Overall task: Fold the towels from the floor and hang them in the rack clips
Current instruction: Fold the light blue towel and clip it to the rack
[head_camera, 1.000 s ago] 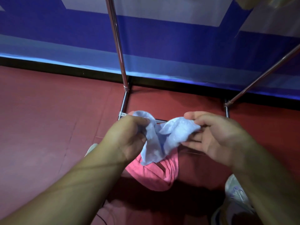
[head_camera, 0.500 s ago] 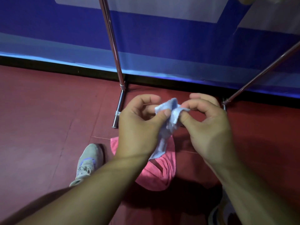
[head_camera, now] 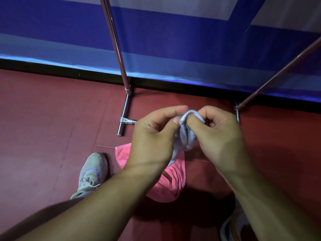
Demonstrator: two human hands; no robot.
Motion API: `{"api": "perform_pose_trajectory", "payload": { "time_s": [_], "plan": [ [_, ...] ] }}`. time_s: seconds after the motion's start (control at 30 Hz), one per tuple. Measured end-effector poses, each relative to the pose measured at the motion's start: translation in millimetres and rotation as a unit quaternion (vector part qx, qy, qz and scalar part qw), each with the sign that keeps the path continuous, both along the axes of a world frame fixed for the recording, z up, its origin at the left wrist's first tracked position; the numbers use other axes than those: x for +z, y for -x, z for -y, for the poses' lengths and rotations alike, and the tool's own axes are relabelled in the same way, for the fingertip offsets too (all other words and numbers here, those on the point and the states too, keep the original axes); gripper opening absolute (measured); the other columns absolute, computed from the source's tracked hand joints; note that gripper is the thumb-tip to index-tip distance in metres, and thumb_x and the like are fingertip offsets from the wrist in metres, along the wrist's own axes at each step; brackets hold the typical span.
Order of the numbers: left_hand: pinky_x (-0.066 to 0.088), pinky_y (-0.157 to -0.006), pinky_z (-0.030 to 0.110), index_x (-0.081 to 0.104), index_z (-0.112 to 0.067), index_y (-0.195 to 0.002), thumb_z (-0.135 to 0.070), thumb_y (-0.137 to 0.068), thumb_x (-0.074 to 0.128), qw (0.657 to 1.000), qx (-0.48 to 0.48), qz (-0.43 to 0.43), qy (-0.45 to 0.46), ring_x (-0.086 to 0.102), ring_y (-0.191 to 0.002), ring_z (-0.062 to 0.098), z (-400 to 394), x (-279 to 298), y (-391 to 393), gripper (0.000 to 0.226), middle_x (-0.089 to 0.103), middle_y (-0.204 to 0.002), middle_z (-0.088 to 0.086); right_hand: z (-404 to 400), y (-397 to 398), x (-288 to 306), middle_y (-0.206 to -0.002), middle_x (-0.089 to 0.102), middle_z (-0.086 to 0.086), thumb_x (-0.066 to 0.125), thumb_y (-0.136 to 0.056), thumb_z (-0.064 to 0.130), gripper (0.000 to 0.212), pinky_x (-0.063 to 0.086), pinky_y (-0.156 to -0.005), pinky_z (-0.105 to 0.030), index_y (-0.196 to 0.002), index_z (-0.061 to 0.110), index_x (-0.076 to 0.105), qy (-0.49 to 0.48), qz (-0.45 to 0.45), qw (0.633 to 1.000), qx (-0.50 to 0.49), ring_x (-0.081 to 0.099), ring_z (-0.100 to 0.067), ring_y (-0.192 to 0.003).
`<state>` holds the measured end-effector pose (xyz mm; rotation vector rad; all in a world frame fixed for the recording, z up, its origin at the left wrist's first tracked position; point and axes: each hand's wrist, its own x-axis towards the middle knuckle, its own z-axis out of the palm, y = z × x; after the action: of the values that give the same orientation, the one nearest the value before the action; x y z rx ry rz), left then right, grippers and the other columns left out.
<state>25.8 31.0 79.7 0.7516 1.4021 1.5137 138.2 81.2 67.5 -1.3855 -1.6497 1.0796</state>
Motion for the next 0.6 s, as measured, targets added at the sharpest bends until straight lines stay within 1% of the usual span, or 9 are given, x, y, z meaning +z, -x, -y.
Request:
{"api": "perform_pose_trajectory", "payload": {
  "time_s": [0.07,0.13,0.2,0.33,0.4,0.47,0.5,0.57,0.6],
  "plan": [
    [0.051,-0.071,0.011,0.071,-0.019,-0.085,0.012,-0.089,0.056,1.0,0.009,-0.002,0.006,0.069,-0.079,-0.002,0,-1,0,0.034,0.075,-0.078,-0.012,0,0,-1,-0.051,0.047,-0.011,0.066,-0.077,0.033,0.041,0.036,-0.046,-0.033,-0.055,0.004,0.049,-0.006,0.024,1.0,0.002,0.039,-0.009,-0.05],
    [0.054,-0.075,0.018,0.073,-0.022,-0.084,0.009,-0.09,0.058,0.999,0.031,-0.001,0.011,0.07,-0.082,0.004,0,-1,2,0.035,0.076,-0.082,-0.007,1,0,-1,-0.048,0.037,-0.004,0.068,-0.079,0.035,0.047,0.03,-0.043,-0.027,-0.056,0.002,0.044,-0.001,0.031,0.999,0.012,0.033,-0.006,-0.048],
    [0.057,-0.082,0.03,0.075,-0.024,-0.082,0.006,-0.09,0.059,0.999,0.047,0.004,0.012,0.071,-0.084,0.01,0,-2,3,0.035,0.076,-0.084,-0.004,2,-1,-1,-0.049,0.035,0.001,0.068,-0.08,0.037,0.049,0.029,-0.043,-0.028,-0.057,0.001,0.042,0.018,0.032,0.999,0.025,0.032,-0.007,-0.048],
    [0.057,-0.079,0.038,0.07,-0.019,-0.088,0.007,-0.093,0.054,0.999,0.025,0.021,0.022,0.069,-0.075,0.012,1,-2,3,0.031,0.073,-0.074,-0.006,3,-1,0,-0.049,0.036,0.0,0.067,-0.082,0.033,0.047,0.029,-0.043,-0.028,-0.057,0.002,0.042,0.042,0.021,0.998,0.046,0.033,-0.008,-0.047],
    [0.057,-0.078,0.036,0.069,-0.017,-0.091,0.007,-0.091,0.056,0.999,-0.008,0.028,0.014,0.068,-0.074,0.011,1,-2,3,0.027,0.072,-0.074,-0.006,2,0,-1,-0.049,0.038,0.0,0.065,-0.081,0.033,0.045,0.03,-0.043,-0.029,-0.057,0.001,0.045,0.054,0.011,0.997,0.048,0.034,-0.008,-0.047],
    [0.055,-0.07,0.023,0.068,-0.015,-0.094,0.009,-0.088,0.059,0.999,-0.034,0.013,0.001,0.067,-0.071,0.006,1,-1,4,0.027,0.071,-0.074,-0.007,2,0,-1,-0.049,0.04,0.0,0.065,-0.08,0.033,0.043,0.03,-0.044,-0.029,-0.058,0.0,0.048,0.067,0.006,0.997,0.048,0.034,-0.008,-0.048],
    [0.054,-0.069,0.02,0.068,-0.015,-0.094,0.011,-0.088,0.059,0.999,-0.037,0.003,-0.002,0.067,-0.071,0.005,1,-1,6,0.028,0.071,-0.074,-0.007,2,0,0,-0.049,0.039,0.001,0.065,-0.081,0.031,0.043,0.03,-0.044,-0.028,-0.058,0.001,0.047,0.072,0.004,0.996,0.05,0.034,-0.008,-0.048],
    [0.058,-0.073,0.027,0.069,-0.015,-0.092,0.011,-0.09,0.056,0.999,-0.035,-0.003,-0.009,0.069,-0.075,0.01,1,-1,10,0.029,0.072,-0.075,-0.004,1,-3,3,-0.049,0.038,0.004,0.066,-0.085,0.032,0.044,0.03,-0.044,-0.025,-0.057,0.004,0.046,0.079,0.004,0.994,0.072,0.034,-0.008,-0.048],
    [0.058,-0.078,0.032,0.07,-0.015,-0.091,0.011,-0.091,0.055,0.999,-0.033,-0.005,-0.013,0.069,-0.077,0.012,1,-1,12,0.03,0.072,-0.075,-0.003,1,-5,4,-0.05,0.039,0.004,0.064,-0.085,0.038,0.045,0.031,-0.046,-0.025,-0.059,0.005,0.048,0.076,0.019,0.992,0.094,0.035,-0.008,-0.049]
  ]
}}
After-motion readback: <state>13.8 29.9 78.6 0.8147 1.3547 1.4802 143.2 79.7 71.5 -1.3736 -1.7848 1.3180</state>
